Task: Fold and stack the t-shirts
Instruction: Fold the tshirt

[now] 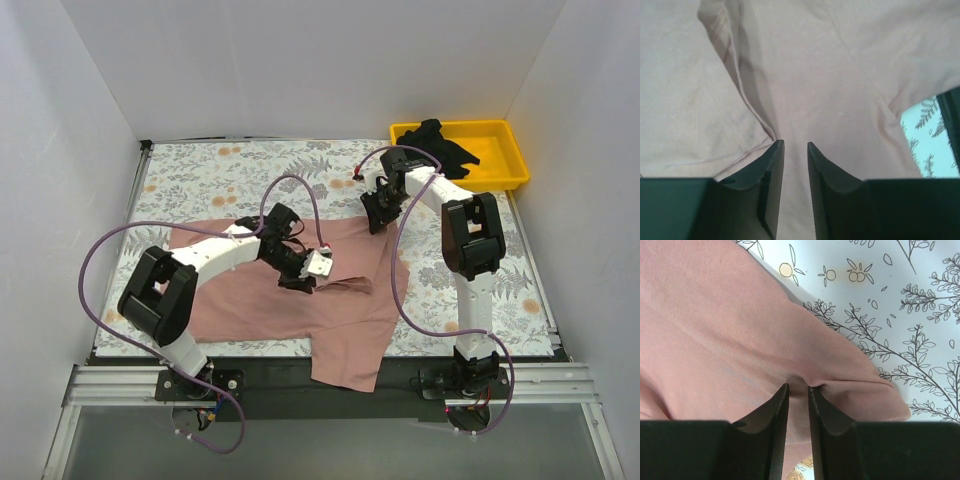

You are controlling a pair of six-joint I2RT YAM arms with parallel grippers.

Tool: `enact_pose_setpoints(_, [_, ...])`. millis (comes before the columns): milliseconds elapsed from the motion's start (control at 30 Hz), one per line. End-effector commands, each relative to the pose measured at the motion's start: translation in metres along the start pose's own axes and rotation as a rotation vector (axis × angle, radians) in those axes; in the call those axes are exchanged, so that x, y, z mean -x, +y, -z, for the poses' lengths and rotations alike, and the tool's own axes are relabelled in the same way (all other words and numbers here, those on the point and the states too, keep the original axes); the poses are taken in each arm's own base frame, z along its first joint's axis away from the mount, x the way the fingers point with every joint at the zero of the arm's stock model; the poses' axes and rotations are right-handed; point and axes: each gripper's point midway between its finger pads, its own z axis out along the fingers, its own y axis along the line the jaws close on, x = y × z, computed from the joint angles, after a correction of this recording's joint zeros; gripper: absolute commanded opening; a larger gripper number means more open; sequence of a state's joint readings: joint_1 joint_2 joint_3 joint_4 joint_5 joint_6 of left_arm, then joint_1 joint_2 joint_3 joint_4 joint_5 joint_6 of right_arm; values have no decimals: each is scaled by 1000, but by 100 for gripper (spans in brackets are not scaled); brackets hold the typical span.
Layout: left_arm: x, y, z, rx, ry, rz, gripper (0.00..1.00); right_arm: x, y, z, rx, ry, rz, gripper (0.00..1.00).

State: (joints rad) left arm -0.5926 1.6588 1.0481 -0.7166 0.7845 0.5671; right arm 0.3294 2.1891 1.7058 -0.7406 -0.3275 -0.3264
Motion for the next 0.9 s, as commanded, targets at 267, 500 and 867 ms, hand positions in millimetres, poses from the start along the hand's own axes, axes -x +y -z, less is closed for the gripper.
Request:
enact_pose_setpoints(267, [66, 125, -17, 265, -122, 173, 21, -8, -11, -2, -39, 38, 16, 29])
enact_pose_setpoints(500, [51, 122, -67, 247, -35, 124, 17, -11, -13, -5, -47, 49, 15, 27])
enact_pose_setpoints(867, [40, 23, -42, 71, -8, -71, 13, -14, -18, -7, -60, 61, 28, 27])
